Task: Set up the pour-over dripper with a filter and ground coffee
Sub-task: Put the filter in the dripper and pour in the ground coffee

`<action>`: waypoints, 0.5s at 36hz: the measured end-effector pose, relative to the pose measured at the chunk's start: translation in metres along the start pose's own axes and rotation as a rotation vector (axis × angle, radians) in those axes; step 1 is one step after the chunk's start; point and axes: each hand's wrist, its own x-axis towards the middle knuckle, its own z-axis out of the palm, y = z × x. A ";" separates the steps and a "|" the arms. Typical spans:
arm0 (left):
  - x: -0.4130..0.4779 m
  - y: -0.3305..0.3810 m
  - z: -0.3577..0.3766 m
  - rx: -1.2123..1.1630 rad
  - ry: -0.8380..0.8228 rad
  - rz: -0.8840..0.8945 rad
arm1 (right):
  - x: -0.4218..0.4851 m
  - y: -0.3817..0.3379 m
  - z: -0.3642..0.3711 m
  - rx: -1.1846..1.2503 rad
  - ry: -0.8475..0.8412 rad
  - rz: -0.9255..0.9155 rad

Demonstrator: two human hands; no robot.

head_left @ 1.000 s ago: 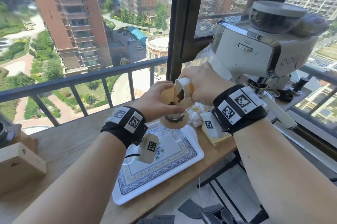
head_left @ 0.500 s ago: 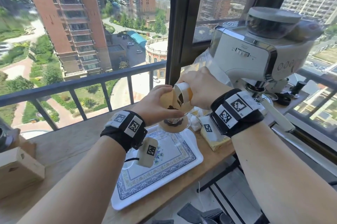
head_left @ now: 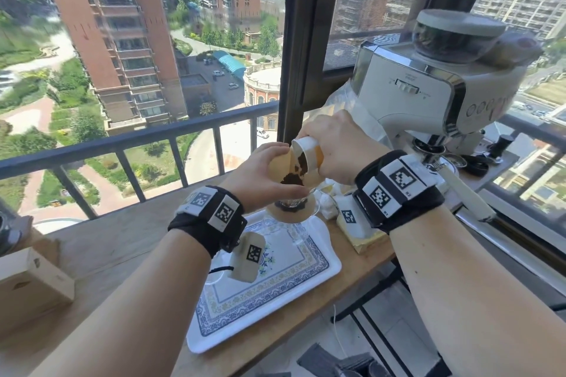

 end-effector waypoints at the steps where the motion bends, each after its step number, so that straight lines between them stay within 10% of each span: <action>1: 0.000 0.000 0.000 -0.001 -0.003 0.000 | 0.000 0.001 0.001 0.009 0.023 -0.011; 18: -0.003 -0.006 -0.002 0.002 0.002 -0.013 | 0.003 -0.006 0.005 -0.005 0.033 -0.030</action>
